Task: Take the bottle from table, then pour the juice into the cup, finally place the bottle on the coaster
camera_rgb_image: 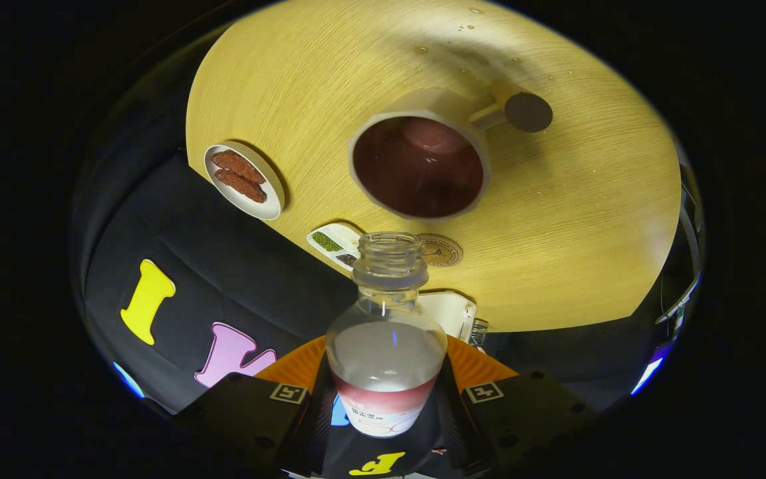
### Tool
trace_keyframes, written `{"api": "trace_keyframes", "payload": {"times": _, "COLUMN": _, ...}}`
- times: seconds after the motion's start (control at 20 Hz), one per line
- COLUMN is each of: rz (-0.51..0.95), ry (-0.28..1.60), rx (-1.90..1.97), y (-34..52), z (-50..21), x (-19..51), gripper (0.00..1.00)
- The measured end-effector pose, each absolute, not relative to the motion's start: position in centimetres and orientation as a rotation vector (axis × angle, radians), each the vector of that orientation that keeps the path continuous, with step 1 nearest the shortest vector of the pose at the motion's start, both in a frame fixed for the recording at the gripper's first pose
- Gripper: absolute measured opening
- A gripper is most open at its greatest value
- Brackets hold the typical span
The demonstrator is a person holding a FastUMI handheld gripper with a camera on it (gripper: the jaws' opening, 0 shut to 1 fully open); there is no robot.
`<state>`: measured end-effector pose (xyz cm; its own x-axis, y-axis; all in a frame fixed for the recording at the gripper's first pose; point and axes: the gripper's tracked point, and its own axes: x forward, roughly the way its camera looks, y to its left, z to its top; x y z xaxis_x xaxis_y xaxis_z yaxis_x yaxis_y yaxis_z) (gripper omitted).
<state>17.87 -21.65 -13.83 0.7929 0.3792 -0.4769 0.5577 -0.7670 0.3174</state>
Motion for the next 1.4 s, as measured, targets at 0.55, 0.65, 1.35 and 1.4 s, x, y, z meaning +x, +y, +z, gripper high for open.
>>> {"api": "trace_keyframes", "payload": {"times": 0.55, "rz": -0.561, "ry": 0.569, "rx": 2.363, "y": -21.3, "z": -14.5, "x": 17.7, "gripper": 0.70}}
{"api": "trace_keyframes", "payload": {"times": 0.65, "rz": -0.560, "ry": 0.489, "rx": 2.313, "y": -21.0, "z": -14.0, "x": 17.2, "gripper": 0.70}}
{"api": "trace_keyframes", "payload": {"times": 1.35, "rz": -0.300, "ry": 0.306, "rx": 1.261, "y": -16.1, "z": -10.7, "x": 12.4, "gripper": 0.70}}
{"api": "trace_keyframes", "payload": {"times": 1.4, "rz": -0.278, "ry": 0.313, "rx": 1.181, "y": -15.3, "z": -11.3, "x": 11.7, "gripper": 0.70}}
